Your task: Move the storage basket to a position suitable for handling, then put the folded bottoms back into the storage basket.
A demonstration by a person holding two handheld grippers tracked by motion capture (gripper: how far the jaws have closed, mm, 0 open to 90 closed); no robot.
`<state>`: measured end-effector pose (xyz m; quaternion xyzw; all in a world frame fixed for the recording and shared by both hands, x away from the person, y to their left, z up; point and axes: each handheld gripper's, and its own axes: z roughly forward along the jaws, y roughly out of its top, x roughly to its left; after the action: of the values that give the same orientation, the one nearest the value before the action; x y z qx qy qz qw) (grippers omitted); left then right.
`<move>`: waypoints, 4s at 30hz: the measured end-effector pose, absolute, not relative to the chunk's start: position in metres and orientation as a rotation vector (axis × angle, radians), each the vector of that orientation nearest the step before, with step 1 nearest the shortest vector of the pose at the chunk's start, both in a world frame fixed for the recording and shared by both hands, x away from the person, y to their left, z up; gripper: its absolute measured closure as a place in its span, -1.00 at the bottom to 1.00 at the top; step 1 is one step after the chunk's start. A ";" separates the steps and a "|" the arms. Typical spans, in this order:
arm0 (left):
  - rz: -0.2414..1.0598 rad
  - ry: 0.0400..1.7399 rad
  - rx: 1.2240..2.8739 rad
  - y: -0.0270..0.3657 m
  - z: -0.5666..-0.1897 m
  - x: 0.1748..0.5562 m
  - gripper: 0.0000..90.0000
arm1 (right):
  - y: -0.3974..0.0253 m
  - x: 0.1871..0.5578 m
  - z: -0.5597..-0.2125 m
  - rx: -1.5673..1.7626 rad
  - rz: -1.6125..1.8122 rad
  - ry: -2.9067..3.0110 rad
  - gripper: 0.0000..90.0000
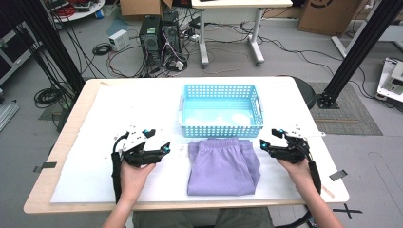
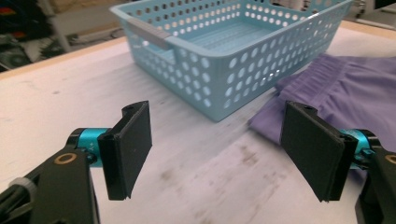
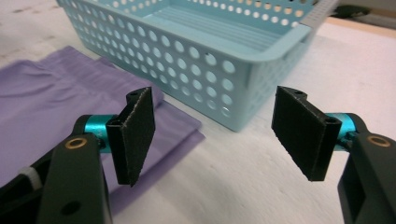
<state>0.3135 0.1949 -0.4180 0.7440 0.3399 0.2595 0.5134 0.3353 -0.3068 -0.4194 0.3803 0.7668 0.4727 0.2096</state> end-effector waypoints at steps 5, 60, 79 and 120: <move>0.623 0.855 1.777 0.211 -0.421 0.310 -0.45 | -0.309 0.330 -0.427 1.043 1.281 2.107 -0.31; 0.306 0.900 1.938 0.113 -0.435 0.284 -0.27 | -0.253 0.279 -0.434 1.201 1.226 2.210 -0.43; 0.215 1.048 1.999 0.095 -0.449 0.288 -0.28 | -0.236 0.283 -0.448 1.338 1.046 2.352 -0.46; 0.241 0.914 2.030 0.068 -0.446 0.292 0.85 | -0.222 0.277 -0.445 1.134 1.124 2.408 0.90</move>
<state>0.2918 0.0681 -0.4458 0.8158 0.3672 0.0968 0.4363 0.2774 -0.2219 -0.4447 0.3892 0.8269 0.3859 0.1258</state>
